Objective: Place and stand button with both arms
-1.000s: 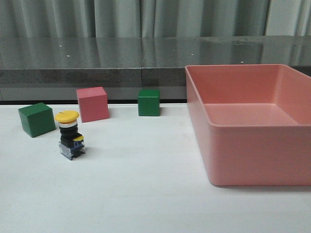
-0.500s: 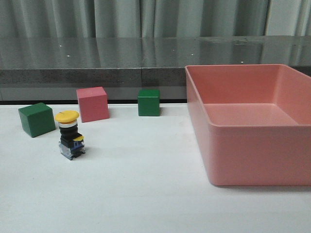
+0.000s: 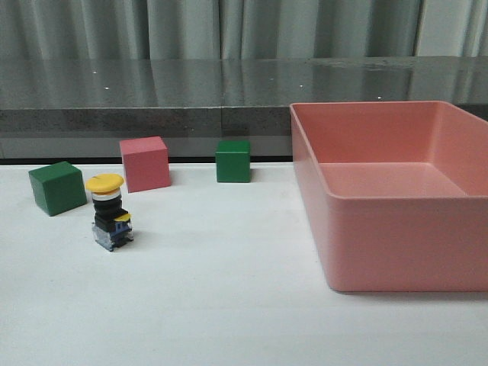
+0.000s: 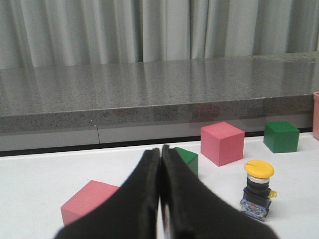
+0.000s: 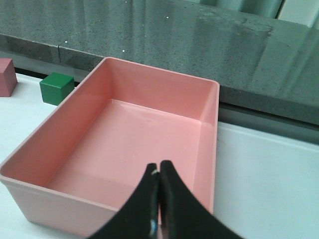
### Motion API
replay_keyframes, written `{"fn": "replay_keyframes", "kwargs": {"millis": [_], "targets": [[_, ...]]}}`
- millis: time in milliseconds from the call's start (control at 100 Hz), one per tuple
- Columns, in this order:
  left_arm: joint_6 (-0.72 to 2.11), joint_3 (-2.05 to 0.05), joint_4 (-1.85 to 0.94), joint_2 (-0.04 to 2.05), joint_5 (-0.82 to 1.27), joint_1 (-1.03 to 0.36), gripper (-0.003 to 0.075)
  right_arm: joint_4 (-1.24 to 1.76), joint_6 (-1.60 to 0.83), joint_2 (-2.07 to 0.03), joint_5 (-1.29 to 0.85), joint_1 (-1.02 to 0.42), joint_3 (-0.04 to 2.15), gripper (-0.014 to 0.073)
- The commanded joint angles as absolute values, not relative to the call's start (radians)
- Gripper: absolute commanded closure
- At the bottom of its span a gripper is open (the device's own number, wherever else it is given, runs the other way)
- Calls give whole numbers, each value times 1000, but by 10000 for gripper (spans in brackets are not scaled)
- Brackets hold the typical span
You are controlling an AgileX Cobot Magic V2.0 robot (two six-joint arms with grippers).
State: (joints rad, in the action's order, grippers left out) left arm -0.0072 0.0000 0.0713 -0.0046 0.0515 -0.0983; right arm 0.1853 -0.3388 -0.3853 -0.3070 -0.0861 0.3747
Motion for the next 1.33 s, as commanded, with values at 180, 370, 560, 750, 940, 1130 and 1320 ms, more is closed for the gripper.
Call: {"fn": "replay_keyframes", "kwargs": {"millis": [180,370,560,750,940,1130,1320], "targets": [[-18,46,63,-37,-32,-106,740,95,-216,-287,-180,-88,331,654],[-18,46,63,-37,-32,-106,740,49,-45,-133,-40,-88,158,654],[-18,46,63,-37,-32,-106,740,49,28,37,45,-88,18,654],[-16,46,63,-35,-32,-106,740,40,48,29,58,-90,-13,654],[-16,46,63,-35,-32,-106,740,40,48,29,60,-90,-13,654],[-16,46,63,-35,-32,-106,740,40,48,29,60,-90,-13,654],[-16,46,63,-35,-32,-106,740,40,48,29,60,-90,-13,654]]}}
